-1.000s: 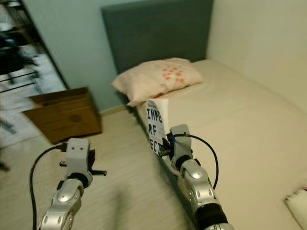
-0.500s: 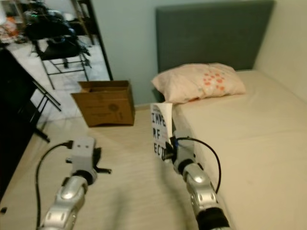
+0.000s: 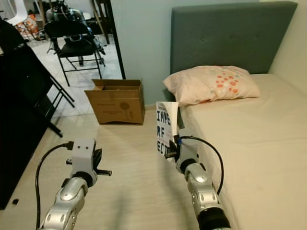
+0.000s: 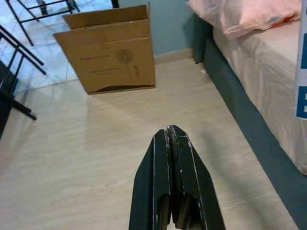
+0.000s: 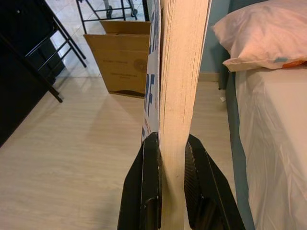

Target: Clean up the room

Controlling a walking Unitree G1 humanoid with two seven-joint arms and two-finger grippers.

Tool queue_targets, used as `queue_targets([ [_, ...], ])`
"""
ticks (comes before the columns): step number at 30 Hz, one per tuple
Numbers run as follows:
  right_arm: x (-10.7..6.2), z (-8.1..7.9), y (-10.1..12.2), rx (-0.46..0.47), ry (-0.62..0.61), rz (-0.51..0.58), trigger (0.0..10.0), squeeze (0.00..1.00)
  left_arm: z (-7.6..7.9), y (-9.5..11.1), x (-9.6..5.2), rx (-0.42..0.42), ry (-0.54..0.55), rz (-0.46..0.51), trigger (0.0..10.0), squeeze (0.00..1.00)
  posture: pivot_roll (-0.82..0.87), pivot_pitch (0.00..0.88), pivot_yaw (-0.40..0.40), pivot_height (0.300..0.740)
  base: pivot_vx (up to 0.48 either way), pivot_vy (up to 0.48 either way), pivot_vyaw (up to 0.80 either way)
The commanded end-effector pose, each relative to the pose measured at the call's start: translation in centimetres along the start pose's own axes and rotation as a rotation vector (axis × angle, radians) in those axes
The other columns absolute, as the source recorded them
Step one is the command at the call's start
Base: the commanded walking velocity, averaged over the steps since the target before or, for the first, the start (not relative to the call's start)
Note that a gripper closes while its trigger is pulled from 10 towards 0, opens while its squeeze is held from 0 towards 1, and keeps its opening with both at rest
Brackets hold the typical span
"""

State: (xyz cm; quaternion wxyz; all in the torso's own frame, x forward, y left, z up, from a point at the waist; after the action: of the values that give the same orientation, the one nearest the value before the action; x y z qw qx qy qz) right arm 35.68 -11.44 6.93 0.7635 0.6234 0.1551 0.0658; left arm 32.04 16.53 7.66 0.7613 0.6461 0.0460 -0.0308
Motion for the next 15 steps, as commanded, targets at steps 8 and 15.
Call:
queue_targets([
  [8,0.13,-0.16,0.94,-0.02,0.005,0.039,10.0,0.0,-0.24,-0.13,-0.19,-0.007,0.006,0.0,10.0,0.0,-0.04,0.07,0.014,0.74,0.378,0.0,0.0],
  [15,0.2,-0.03,1.36,-0.061,0.028,0.045,10.0,0.0,-0.43,-0.17,-0.15,-0.018,0.03,0.009,10.0,0.0,-0.05,0.072,-0.014,0.74,0.379,0.0,0.0],
])
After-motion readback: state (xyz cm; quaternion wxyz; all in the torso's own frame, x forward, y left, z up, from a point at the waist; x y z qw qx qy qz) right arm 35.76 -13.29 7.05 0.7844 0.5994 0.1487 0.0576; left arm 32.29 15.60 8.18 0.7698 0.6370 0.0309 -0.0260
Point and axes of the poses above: a point about 5 cm out from each wrist's last joint towards the gripper, its own x axis pointing out of the wrist towards the gripper, its own y axis along the axis of the wrist's last joint, z = x × y, the point moved 4 cm from there along x, pointing out of the wrist towards the gripper, and after that the axes turned 13 degrees about -x, right-handed, at the moved point
